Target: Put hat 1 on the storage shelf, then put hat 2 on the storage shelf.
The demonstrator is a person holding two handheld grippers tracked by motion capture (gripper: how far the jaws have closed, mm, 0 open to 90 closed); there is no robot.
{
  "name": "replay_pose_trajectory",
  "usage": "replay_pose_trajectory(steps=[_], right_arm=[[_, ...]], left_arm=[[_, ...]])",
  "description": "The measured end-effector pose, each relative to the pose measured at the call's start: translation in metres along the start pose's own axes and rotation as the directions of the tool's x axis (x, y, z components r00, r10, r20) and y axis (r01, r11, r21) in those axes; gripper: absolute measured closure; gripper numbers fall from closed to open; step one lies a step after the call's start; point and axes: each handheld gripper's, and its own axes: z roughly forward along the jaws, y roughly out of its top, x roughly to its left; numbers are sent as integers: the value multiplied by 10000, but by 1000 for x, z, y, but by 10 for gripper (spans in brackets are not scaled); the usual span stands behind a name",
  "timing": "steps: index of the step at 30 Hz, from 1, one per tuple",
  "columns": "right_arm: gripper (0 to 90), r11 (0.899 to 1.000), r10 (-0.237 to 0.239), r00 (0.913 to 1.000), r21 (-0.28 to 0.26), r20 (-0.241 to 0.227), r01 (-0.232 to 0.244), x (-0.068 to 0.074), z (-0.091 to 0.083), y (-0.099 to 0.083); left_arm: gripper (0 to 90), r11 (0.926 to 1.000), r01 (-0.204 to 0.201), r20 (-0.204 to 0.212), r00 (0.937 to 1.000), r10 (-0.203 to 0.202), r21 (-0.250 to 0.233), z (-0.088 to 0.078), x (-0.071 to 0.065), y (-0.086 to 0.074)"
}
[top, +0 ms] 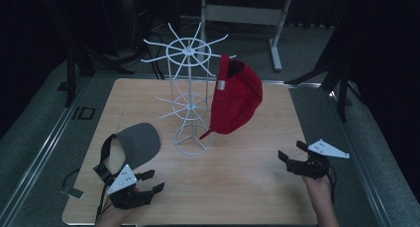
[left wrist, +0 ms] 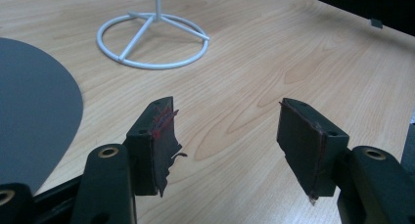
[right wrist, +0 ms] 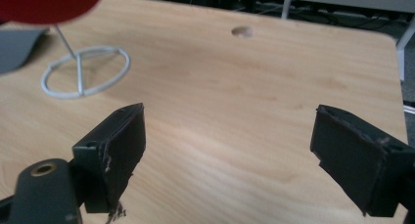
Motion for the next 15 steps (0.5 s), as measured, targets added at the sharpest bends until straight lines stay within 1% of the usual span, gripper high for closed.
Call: replay_pose_trajectory(steps=[1, 2, 4, 7, 8, 10, 12, 13, 15], right_arm=[[124, 9999, -3, 10000, 111, -49, 3, -1, 1, -4], [125, 9994, -10, 10000, 341, 32, 9, -3, 1, -12], [126, 9990, -43, 9997, 444, 236, 33, -4, 0, -16], [135, 9987, -36, 9993, 515, 372, 17, -5, -2, -21], [138, 9984, -74, 9986, 557, 526, 44, -5, -4, -25], [139, 9988, -22, 9990, 495, 451, -1, -5, -5, -28], [138, 9982, -126, 9992, 594, 389, 103, -5, -5, -32], [138, 9980, -166, 9989, 612, 428, 139, -5, -5, -35], [138, 9976, -201, 9988, 671, 448, 171, -5, -5, -39]], left_arm=[[399, 10000, 24, -12, 10000, -24, -3, 0, 0, -1], [399, 10000, 43, -53, 10000, -43, 48, -1, 1, -1], [399, 10000, 78, -81, 9999, -78, 37, -2, 2, -2], [399, 9999, 106, -193, 9998, -105, 4, -4, 3, -3], [399, 9999, 118, -248, 9996, -119, -27, -5, 4, -3], [399, 9999, 134, -292, 9995, -137, -87, -8, 5, -3], [399, 9998, 148, -326, 9994, -151, -96, -11, 6, -4], [399, 9999, 137, -383, 9992, -140, -99, -12, 7, -5], [399, 9998, 163, -367, 9992, -165, -70, -16, 8, -6]])
